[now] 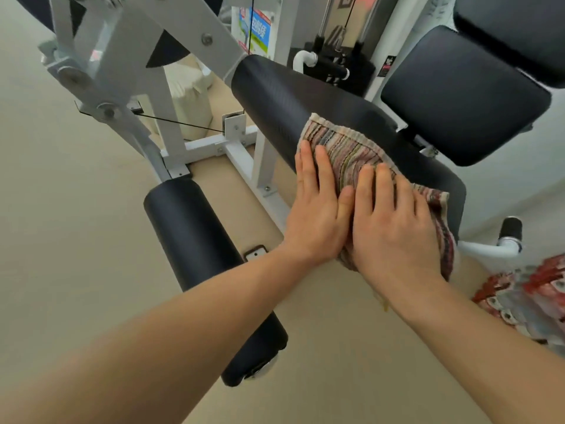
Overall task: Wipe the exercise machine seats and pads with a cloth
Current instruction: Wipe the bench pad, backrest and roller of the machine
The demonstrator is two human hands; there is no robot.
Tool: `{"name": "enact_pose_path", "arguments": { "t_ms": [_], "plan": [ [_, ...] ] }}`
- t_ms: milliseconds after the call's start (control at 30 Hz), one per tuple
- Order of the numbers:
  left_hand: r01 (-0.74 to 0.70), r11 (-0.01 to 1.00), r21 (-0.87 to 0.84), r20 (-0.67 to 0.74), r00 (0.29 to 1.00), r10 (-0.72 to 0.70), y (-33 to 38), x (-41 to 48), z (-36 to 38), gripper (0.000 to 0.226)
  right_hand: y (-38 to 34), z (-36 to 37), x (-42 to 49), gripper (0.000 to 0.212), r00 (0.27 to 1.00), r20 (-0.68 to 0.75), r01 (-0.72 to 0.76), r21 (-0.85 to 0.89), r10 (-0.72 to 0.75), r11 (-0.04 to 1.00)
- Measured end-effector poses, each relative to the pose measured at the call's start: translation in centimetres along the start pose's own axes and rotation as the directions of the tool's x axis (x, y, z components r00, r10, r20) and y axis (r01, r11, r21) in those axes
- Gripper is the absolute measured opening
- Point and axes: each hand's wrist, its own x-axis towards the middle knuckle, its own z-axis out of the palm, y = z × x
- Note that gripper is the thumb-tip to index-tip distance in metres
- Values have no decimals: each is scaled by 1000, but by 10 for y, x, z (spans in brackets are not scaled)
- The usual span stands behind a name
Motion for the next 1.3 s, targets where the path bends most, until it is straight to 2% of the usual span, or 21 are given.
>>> {"name": "enact_pose_path", "arguments": {
  "t_ms": [100, 200, 400, 500, 567, 667, 733, 800, 867, 933, 1000, 1100, 1167, 1300],
  "plan": [
    [60, 989, -139, -61, 996, -69, -7, 11, 5, 77, -11, 8, 20, 51, 999, -39, 12, 3, -12, 1000],
    [76, 983, -165, -98, 991, -93, -26, 34, -2, 75, -29, 18, 51, 52, 993, -83, 82, -15, -83, 997],
    [84, 995, -53, -144, 985, -91, -83, 111, -45, 69, -79, 23, 136, 53, 989, -92, 112, -52, -116, 992],
    [144, 989, -38, -121, 982, -147, -109, 159, -72, 68, -103, 24, 182, 54, 989, -91, 116, -14, -116, 993],
    [212, 973, 96, -94, 975, -203, -129, 192, -88, 68, -118, 22, 209, 53, 989, -89, 126, 31, -122, 992],
    [259, 955, 143, -64, 966, -252, -138, 217, -104, 68, -130, 24, 229, 52, 992, -79, 106, 71, -100, 992],
    [284, 951, 123, -43, 959, -281, -133, 209, -103, 70, -129, 23, 221, 53, 993, -80, 96, 83, -90, 992],
    [318, 948, -1, -33, 948, -317, -119, 184, -91, 70, -119, 22, 200, 57, 993, -53, 110, 45, -107, 993],
    [200, 979, -42, -9, 980, -200, -97, 147, -74, 69, -107, 21, 175, 62, 991, -35, 126, 20, -125, 992],
    [117, 993, 17, 43, 992, -117, -74, 118, -58, 70, -92, 16, 147, 64, 993, -40, 115, 20, -114, 993],
    [232, 972, 45, 75, 969, -235, -52, 96, -45, 75, -75, 13, 119, 65, 991, -17, 129, 17, -129, 991],
    [428, 883, -192, 125, 903, -411, -15, 57, -29, 77, -45, 13, 80, 66, 994, 1, 109, 25, -109, 994],
    [500, 812, -300, 174, 866, -469, 13, 29, -19, 78, -28, 8, 53, 68, 998, 8, 65, 24, -65, 998],
    [623, 716, -315, 303, 781, -546, 56, -20, 0, 80, 16, -4, -7, 77, 986, 62, 154, 36, -156, 987]
  ]
}}
